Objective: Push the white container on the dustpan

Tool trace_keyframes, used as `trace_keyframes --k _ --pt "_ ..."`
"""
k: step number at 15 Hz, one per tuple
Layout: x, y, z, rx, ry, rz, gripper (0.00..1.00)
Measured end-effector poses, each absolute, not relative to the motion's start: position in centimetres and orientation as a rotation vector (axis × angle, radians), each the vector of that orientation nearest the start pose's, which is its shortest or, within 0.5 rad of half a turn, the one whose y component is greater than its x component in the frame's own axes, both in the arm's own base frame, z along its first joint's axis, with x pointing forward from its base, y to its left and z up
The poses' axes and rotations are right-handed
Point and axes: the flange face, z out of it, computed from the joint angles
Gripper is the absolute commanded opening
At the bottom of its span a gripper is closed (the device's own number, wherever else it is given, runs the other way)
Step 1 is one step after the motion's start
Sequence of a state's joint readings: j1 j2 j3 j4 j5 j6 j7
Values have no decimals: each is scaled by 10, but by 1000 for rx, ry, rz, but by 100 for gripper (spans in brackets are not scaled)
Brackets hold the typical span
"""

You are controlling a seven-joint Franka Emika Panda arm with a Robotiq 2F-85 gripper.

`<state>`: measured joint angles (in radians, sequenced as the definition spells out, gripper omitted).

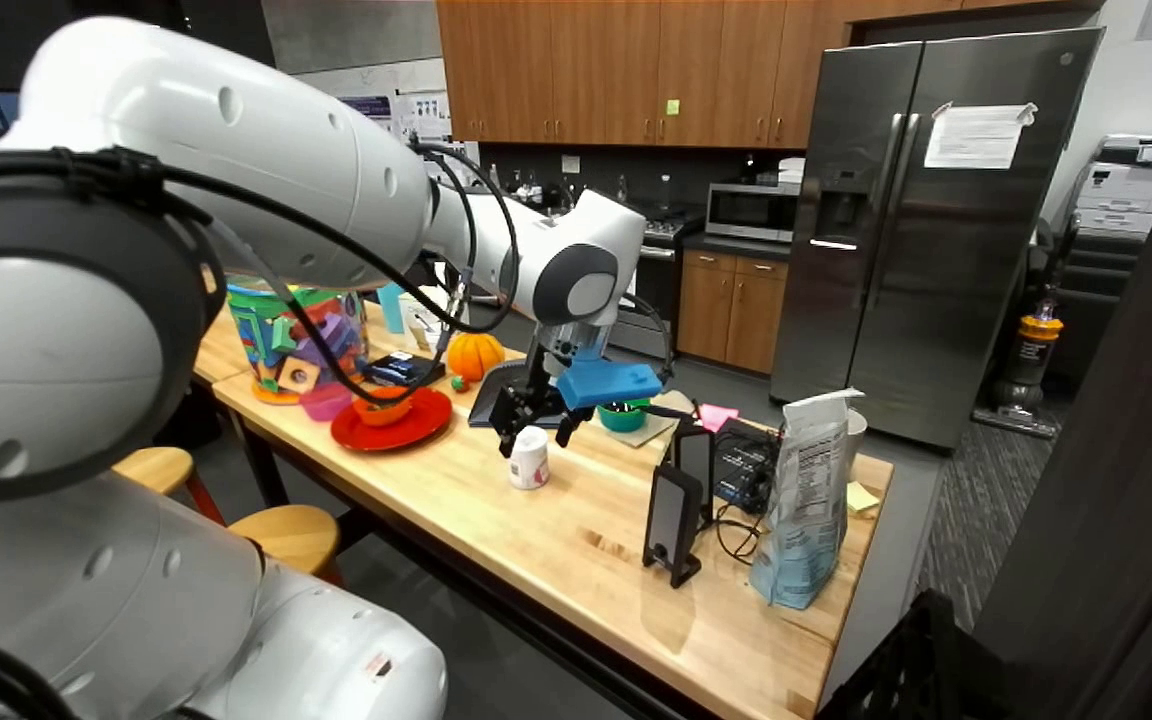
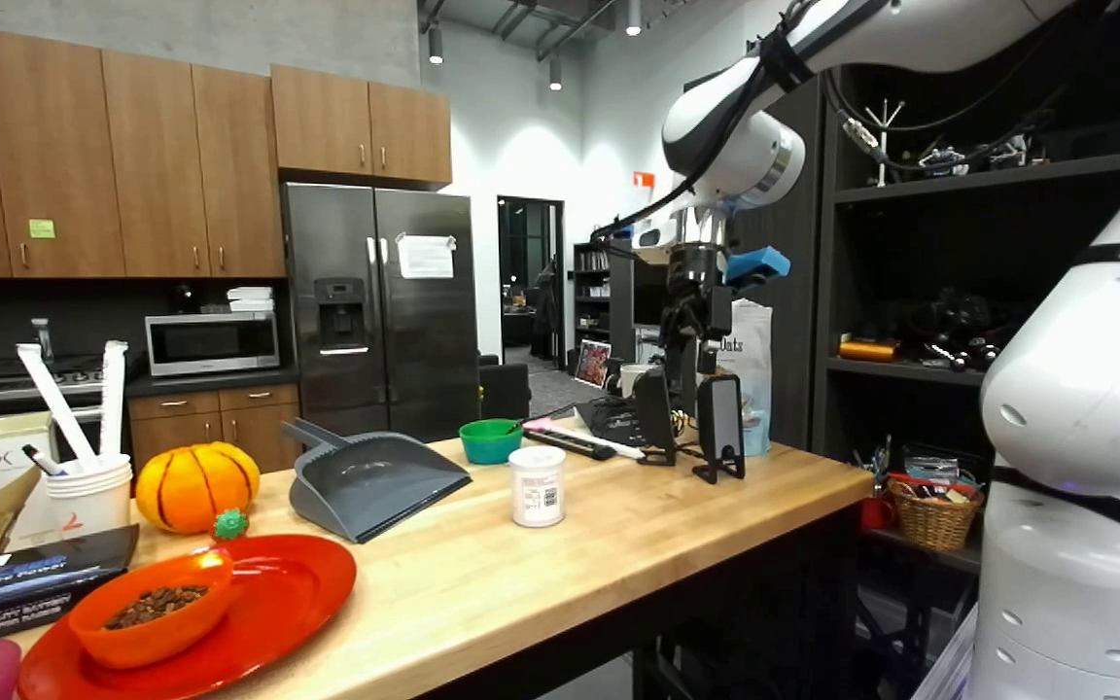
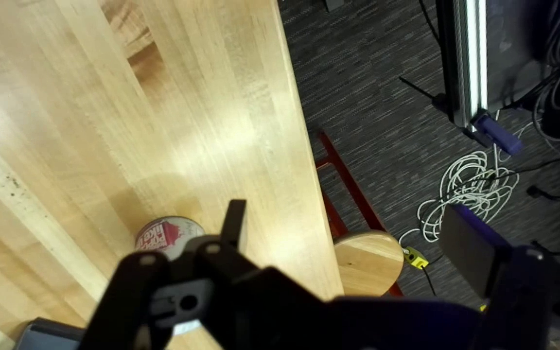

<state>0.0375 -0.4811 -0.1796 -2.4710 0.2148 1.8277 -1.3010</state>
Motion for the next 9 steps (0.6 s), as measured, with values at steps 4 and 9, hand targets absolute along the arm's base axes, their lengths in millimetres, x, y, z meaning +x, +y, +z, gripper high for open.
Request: trace_keyframes --k 4,9 --pt "365 -22 407 -2369 -1512 3 100" --pt "355 9 381 -2330 -1583 26 100"
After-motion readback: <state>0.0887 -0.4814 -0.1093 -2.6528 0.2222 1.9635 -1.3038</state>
